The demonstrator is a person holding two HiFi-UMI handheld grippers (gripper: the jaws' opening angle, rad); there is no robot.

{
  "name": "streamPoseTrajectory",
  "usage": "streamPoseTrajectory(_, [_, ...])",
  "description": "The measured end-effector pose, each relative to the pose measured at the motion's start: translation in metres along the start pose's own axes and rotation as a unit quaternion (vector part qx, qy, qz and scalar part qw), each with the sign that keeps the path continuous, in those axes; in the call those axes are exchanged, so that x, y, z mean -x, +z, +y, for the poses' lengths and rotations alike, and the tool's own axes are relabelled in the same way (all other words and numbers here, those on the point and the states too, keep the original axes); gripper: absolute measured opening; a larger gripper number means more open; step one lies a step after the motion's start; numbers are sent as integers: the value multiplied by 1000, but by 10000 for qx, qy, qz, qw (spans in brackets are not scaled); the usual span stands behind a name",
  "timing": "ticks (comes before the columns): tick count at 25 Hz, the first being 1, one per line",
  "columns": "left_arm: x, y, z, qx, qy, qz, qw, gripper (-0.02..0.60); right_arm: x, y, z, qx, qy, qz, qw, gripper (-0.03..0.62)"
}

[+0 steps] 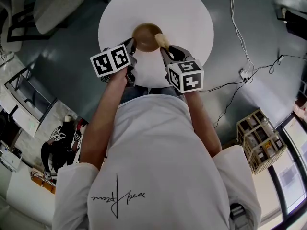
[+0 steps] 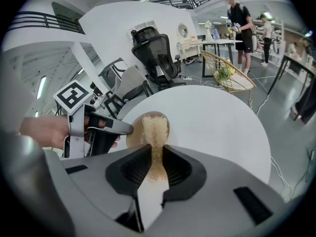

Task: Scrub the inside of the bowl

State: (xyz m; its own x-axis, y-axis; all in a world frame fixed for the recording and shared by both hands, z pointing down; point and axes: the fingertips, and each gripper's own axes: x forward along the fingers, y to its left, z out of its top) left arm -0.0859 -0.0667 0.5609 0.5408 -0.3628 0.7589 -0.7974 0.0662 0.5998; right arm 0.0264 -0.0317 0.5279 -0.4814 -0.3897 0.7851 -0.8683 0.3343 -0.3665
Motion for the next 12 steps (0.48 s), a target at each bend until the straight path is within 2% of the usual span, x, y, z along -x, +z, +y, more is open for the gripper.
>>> streamPoseTrajectory(12, [0, -2, -1, 54, -55, -25, 10000, 15, 1, -6, 6, -64, 76, 21, 9999, 84])
